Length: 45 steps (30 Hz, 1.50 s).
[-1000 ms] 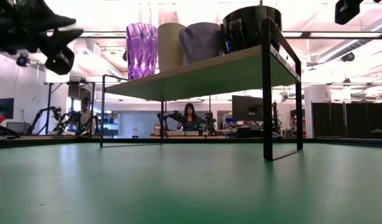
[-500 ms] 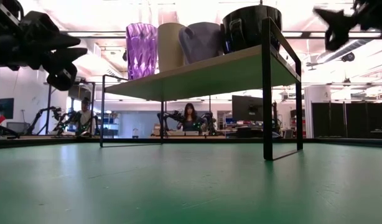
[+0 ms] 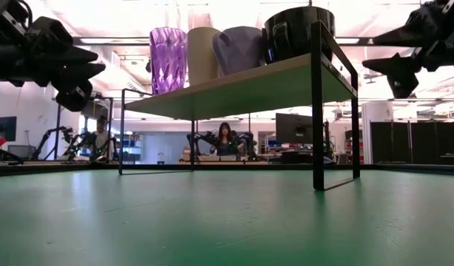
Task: Stack small to large cups/mugs on shelf
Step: Return to Home Position
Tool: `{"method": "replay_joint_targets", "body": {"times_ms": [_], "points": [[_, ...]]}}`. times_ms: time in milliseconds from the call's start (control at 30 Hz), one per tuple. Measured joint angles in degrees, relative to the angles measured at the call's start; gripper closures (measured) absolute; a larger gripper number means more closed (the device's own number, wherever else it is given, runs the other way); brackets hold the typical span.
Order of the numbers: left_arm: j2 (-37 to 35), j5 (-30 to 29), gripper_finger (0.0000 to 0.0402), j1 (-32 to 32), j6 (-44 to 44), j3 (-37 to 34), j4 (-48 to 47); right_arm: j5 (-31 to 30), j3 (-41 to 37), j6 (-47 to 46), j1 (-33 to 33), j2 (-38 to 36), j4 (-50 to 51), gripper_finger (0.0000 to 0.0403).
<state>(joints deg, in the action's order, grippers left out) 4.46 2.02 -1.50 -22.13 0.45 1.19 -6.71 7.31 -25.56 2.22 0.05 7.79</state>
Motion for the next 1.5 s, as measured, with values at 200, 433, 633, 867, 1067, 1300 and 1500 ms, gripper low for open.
{"method": "replay_joint_targets", "body": {"times_ms": [200, 433, 633, 867, 1067, 1300, 1500], "points": [[2.0, -2.5, 0.0314, 0.0, 0.0, -0.1, -0.2, 2.2, -0.4, 0.0, 0.0, 0.0, -2.0, 0.0191], [4.7, -3.1, 0.0314, 0.0, 0.0, -0.1, -0.1, 6.9, -2.2, 0.0, 0.0, 0.0, -3.8, 0.0191], [6.3, -3.2, 0.0314, 0.0, 0.0, -0.1, 0.0, 9.6, -6.1, -1.2, 0.0, 0.1, -6.7, 0.0191], [7.8, -3.3, 0.0314, 0.0, 0.0, -0.2, 0.2, 15.7, -6.4, 3.5, 0.0, 0.3, -8.8, 0.0191], [8.3, -3.7, 0.0314, 0.0, 0.0, -0.2, 0.5, 15.7, -6.4, 3.5, 0.0, 1.2, -8.6, 0.0191], [8.6, -3.6, 0.0314, 0.0, 0.0, -0.2, 0.9, 15.7, -6.4, 3.5, 0.0, 1.5, -8.7, 0.0191], [8.6, -3.5, 0.0314, 0.0, 0.0, -0.2, 1.2, 15.7, -6.4, 3.5, 0.0, 1.6, -8.7, 0.0191]]}}
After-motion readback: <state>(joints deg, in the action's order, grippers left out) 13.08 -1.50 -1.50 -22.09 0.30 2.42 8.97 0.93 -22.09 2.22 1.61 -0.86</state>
